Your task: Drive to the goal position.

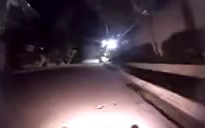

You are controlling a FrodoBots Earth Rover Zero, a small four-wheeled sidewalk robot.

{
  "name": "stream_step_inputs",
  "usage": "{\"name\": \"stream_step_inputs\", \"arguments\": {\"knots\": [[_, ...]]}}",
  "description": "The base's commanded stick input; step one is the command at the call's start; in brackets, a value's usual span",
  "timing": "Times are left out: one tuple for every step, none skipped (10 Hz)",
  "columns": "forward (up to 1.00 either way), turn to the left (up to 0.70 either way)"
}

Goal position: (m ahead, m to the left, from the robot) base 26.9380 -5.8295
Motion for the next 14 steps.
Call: {"name": "stream_step_inputs", "arguments": {"knots": [[0.7, 0.0], [0.7, 0.0], [0.7, 0.0], [0.7, 0.0], [0.7, 0.0], [0.7, 0.0], [0.7, 0.0], [0.7, 0.0], [0.7, 0.0], [0.7, 0.0], [0.7, 0.0], [0.7, 0.0], [0.7, 0.0], [0.7, 0.0]]}}
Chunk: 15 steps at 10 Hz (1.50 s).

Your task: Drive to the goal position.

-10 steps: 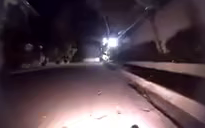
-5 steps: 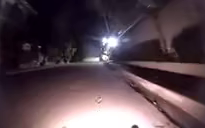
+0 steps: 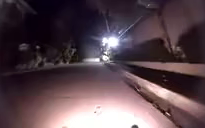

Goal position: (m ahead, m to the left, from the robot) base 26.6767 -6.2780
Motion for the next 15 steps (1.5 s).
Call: {"name": "stream_step_inputs", "arguments": {"knots": [[0.7, 0.0], [0.7, 0.0], [0.7, 0.0], [0.7, 0.0], [0.7, 0.0], [0.7, 0.0], [0.7, 0.0], [0.7, 0.0], [0.7, 0.0], [0.7, 0.0], [0.7, 0.0], [0.7, 0.0], [0.7, 0.0], [0.7, 0.0], [0.7, 0.0]]}}
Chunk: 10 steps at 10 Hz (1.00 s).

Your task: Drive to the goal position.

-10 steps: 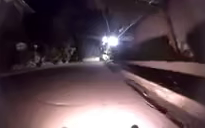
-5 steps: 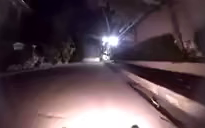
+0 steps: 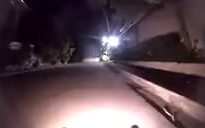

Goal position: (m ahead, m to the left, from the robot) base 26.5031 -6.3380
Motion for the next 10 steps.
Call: {"name": "stream_step_inputs", "arguments": {"knots": [[0.7, 0.0], [0.7, 0.0], [0.7, 0.0], [0.7, 0.0], [0.7, 0.0], [0.7, 0.0], [0.7, 0.0], [0.7, 0.0], [0.7, 0.0], [0.7, 0.0]]}}
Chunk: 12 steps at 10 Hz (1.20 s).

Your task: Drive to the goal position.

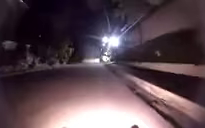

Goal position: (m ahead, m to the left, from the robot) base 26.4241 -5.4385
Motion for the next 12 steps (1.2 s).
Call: {"name": "stream_step_inputs", "arguments": {"knots": [[0.7, 0.0], [0.7, 0.0], [0.7, 0.0], [0.7, 0.0], [0.7, 0.0], [0.7, 0.0], [0.7, 0.0], [0.7, 0.0], [0.7, 0.0], [0.7, 0.0], [0.7, 0.0], [0.7, 0.0]]}}
